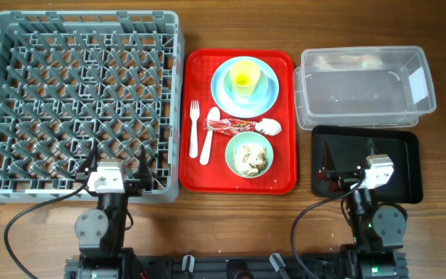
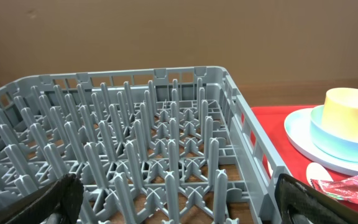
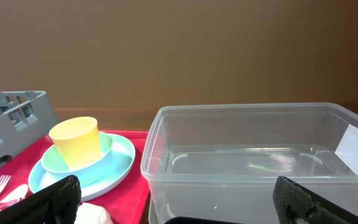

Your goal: Sort waste into correct bins and load items into the dishwasher rack

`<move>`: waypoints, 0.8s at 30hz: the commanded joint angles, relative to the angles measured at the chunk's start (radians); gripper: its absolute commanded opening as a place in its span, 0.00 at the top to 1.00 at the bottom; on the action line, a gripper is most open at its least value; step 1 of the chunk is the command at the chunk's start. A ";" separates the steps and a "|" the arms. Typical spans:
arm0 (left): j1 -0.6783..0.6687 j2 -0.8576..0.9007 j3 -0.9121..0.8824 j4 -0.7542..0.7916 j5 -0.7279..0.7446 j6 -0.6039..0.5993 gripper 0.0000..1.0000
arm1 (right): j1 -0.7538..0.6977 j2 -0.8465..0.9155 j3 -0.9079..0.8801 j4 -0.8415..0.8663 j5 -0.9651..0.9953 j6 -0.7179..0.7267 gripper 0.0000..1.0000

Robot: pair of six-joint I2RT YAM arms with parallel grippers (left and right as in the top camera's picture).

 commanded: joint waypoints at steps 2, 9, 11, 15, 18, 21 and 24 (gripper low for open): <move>0.005 -0.005 -0.004 -0.005 0.015 0.012 0.00 | -0.007 -0.004 -0.001 0.006 0.009 0.007 0.00; 0.005 -0.005 -0.004 -0.005 0.015 0.012 0.00 | -0.007 -0.004 -0.001 0.006 0.009 0.007 0.00; 0.005 -0.005 -0.004 -0.005 0.015 0.012 0.00 | -0.007 -0.004 -0.001 0.006 0.009 0.007 0.00; 0.005 -0.005 -0.004 -0.005 0.015 0.012 0.00 | -0.007 -0.004 -0.001 0.006 0.009 0.007 0.00; 0.005 -0.005 -0.004 0.027 0.005 0.016 0.00 | -0.007 -0.004 -0.001 0.006 0.009 0.007 0.00; 0.005 -0.005 -0.004 0.011 0.004 0.015 0.00 | -0.007 -0.004 -0.001 0.006 0.009 0.007 0.00; 0.005 -0.003 -0.004 0.019 0.024 0.007 0.00 | -0.007 -0.004 -0.001 0.006 0.009 0.007 0.00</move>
